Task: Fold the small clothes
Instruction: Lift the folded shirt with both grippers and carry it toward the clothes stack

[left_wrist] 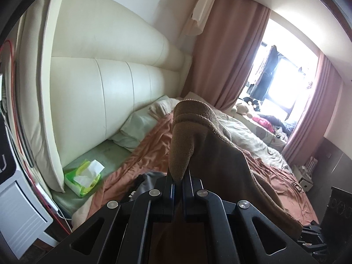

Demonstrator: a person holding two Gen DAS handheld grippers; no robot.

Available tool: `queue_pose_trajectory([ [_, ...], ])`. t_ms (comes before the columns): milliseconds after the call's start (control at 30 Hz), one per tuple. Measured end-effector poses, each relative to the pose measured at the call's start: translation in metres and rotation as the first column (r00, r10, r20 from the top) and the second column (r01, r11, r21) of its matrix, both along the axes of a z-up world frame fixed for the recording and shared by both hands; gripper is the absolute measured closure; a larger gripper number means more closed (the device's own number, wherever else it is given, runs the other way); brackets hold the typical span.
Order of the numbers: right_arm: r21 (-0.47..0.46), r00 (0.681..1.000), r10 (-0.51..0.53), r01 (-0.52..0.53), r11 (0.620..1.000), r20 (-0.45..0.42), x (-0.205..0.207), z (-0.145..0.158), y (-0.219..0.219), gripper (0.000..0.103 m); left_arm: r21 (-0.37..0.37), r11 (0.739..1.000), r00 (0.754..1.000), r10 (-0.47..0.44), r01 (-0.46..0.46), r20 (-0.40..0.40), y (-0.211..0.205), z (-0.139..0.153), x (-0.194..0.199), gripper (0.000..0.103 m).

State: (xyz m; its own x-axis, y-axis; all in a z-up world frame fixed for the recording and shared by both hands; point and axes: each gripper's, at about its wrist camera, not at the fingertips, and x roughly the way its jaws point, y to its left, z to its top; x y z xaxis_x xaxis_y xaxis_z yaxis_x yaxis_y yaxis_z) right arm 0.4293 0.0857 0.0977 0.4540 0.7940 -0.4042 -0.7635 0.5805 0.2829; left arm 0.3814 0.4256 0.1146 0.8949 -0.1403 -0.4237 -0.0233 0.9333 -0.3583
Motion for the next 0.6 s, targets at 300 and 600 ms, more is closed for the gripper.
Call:
queue_pose_trajectory([
  [300,-0.043,0.995,-0.069,0.066,0.997,-0.066,0.1,-0.038,0.01,0.09,0.009,1.0,0.998,0.002,-0.001,-0.07,-0.002,-0.052,0.085,0.099],
  [600,-0.076,0.992,-0.054,0.045,0.996,-0.118,0.169,-0.071,0.021,0.09,0.048,0.999,0.985,0.002,0.006,-0.173,-0.005,-0.096,0.153,0.099],
])
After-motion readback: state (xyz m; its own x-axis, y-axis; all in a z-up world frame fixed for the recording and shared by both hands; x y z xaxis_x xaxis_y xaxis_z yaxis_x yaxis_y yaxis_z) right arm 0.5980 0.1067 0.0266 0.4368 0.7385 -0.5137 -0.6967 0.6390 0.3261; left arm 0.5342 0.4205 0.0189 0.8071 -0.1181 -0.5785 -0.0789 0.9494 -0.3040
